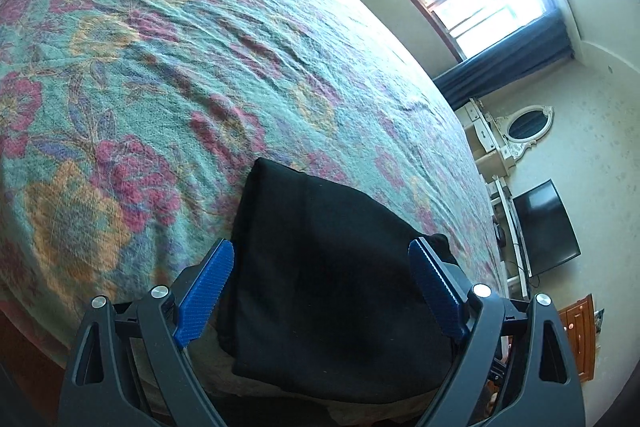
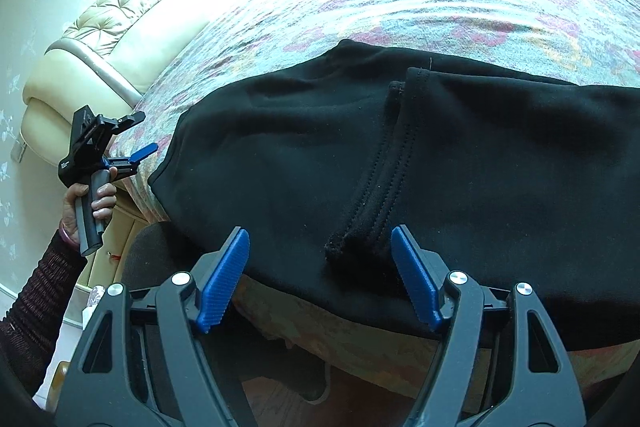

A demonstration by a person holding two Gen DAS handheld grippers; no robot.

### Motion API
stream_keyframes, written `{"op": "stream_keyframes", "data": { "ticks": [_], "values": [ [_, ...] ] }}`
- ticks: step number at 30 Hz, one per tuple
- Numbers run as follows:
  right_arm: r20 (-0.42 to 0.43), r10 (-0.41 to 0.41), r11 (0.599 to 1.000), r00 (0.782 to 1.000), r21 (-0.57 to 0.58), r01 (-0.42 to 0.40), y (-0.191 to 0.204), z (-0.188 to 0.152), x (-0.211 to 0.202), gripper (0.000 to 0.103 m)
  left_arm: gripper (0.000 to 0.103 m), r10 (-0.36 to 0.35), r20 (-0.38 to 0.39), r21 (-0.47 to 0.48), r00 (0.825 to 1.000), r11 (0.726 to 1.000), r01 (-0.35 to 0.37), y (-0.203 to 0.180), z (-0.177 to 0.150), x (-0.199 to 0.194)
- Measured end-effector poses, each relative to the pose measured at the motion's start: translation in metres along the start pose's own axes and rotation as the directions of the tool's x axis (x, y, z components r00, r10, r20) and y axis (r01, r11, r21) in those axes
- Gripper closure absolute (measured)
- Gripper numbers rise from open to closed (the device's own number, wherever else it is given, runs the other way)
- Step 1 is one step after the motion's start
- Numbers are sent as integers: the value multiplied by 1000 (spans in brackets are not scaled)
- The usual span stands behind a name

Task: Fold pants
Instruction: 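Grasp the trousers' edge with the left tool, then lift the grasped trouser edge with the left tool to fold it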

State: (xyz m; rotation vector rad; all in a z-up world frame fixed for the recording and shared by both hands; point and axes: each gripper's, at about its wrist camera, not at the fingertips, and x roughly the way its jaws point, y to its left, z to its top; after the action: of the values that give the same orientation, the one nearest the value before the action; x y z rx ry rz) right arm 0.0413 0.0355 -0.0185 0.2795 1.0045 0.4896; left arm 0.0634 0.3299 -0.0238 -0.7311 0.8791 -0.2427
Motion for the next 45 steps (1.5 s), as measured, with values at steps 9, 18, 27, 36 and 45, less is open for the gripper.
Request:
{"op": "stream_keyframes", "data": {
  "ticks": [9,18,27,36,45],
  "values": [
    [-10,12,999,1000,33,-12,-3,0,-1,29,15,-111,-115,-49,987,993,106,36,14,34],
    [-22,39,998,999,57,-38,0,0,2,23,15,-411,-302,-137,860,912,388,36,12,55],
    [-19,78,994,997,84,-77,1,1,-3,23,15,-536,-300,-347,789,832,434,58,27,64],
    [-36,95,992,995,90,-91,8,-2,6,22,15,-167,-429,6,888,982,188,-2,7,82],
    [-40,106,990,994,102,-102,5,-5,6,22,70,-84,-430,16,899,995,100,12,8,81]
  ]
}}
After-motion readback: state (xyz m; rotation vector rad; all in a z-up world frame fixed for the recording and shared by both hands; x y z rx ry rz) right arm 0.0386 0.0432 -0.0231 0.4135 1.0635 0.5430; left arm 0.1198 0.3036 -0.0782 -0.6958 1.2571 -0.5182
